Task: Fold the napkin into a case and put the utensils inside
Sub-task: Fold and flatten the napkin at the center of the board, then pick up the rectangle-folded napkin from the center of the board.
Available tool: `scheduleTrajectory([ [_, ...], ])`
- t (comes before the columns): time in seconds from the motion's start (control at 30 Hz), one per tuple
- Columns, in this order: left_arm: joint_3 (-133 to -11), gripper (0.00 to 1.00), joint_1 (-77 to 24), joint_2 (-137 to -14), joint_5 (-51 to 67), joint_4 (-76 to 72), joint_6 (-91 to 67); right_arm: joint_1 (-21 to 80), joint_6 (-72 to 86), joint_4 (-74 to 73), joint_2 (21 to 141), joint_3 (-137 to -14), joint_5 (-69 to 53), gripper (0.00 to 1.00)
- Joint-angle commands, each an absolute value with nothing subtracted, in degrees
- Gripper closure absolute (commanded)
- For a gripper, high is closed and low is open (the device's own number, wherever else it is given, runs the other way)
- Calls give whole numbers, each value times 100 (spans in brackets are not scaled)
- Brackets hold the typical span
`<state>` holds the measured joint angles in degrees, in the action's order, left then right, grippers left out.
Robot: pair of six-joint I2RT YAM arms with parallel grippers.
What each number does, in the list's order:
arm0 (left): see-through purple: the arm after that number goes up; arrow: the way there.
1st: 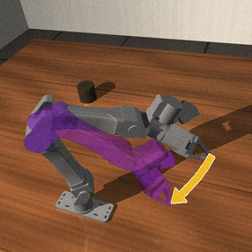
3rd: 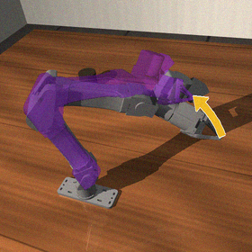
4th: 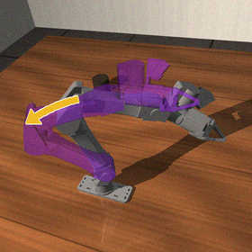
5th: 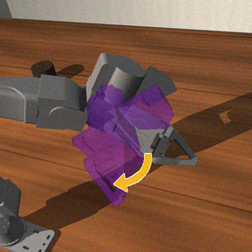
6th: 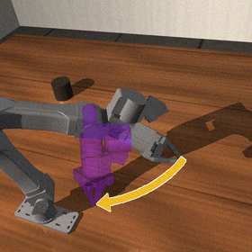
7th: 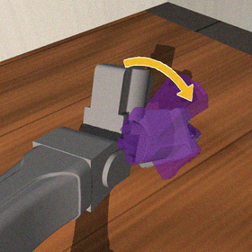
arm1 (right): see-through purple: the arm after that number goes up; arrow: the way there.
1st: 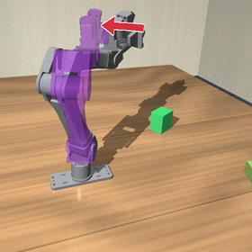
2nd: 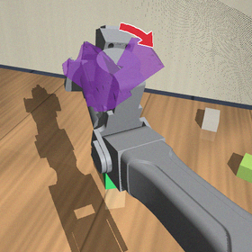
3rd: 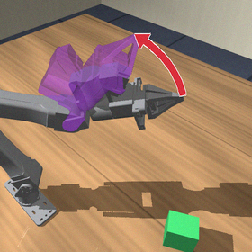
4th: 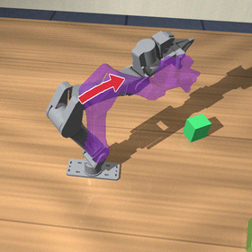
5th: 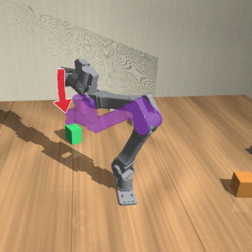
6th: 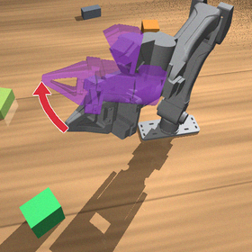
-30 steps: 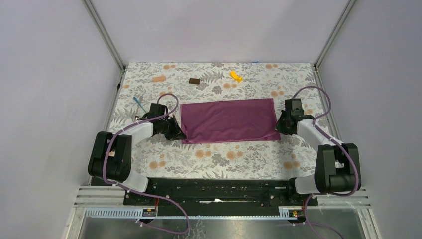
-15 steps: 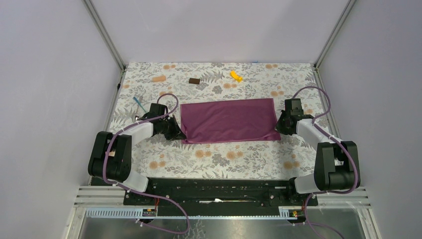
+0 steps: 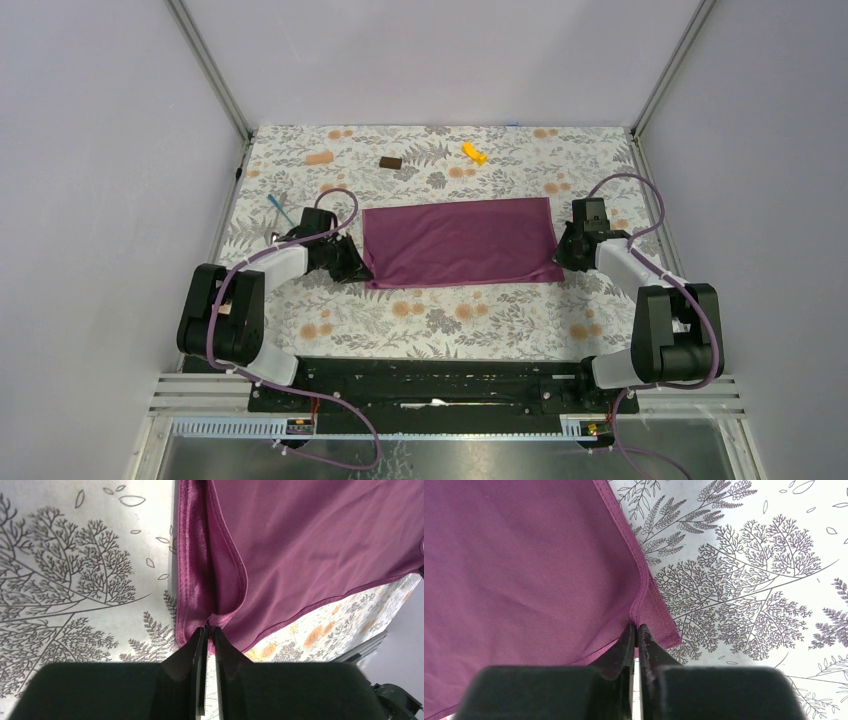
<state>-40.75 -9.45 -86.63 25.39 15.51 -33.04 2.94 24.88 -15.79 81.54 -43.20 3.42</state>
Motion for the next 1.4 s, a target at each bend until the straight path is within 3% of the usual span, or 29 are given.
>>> scheduleTrajectory([
  [0.0,-4164,79,-967,-8338,2186,1829,-3248,257,2482,-2053,8018,-4463,445,81],
  [0.1,-4195,58,-967,-7650,1460,2410,-3343,258,2482,-2549,7647,-4598,742,47],
  [0.13,-4236,40,-967,-7357,1225,2615,-3323,260,2426,-2620,7475,-4626,851,37],
  [0.17,-4267,32,-967,-7077,1057,2777,-3303,263,2367,-2670,7312,-4664,929,31],
  [0.27,-4454,27,-972,-6547,1198,2986,-3196,265,2203,-2607,7021,-4802,598,17],
  [0.37,-4413,26,-1073,-6791,2197,2341,-3432,269,2231,-1873,7283,-4783,-1231,3],
  [0.47,-4504,25,-1501,-7539,2713,1637,-3720,265,2313,-1669,8056,-5033,-1886,3],
  [0.73,-4656,23,-1723,-8885,2141,1076,-3717,236,2567,-1353,8913,-4743,-1157,3],
  [0.93,-4539,16,-1723,-8930,1740,1323,-3474,215,2567,-1468,8856,-4567,-594,2],
  [1.07,-4795,15,-1792,-8411,2114,1887,-3251,283,2528,-1752,8372,-4813,-604,1],
  [1.13,-4993,9,-1797,-8047,2328,2033,-3188,375,2638,-1607,8142,-4983,-918,0],
  [1.23,-5557,4,-1781,-8052,2403,2285,-3050,389,2905,-1236,8524,-5389,-1822,0],
  [1.37,-6005,3,-1732,-8625,2676,2075,-3199,363,2706,-1324,9474,-6336,-1927,0],
])
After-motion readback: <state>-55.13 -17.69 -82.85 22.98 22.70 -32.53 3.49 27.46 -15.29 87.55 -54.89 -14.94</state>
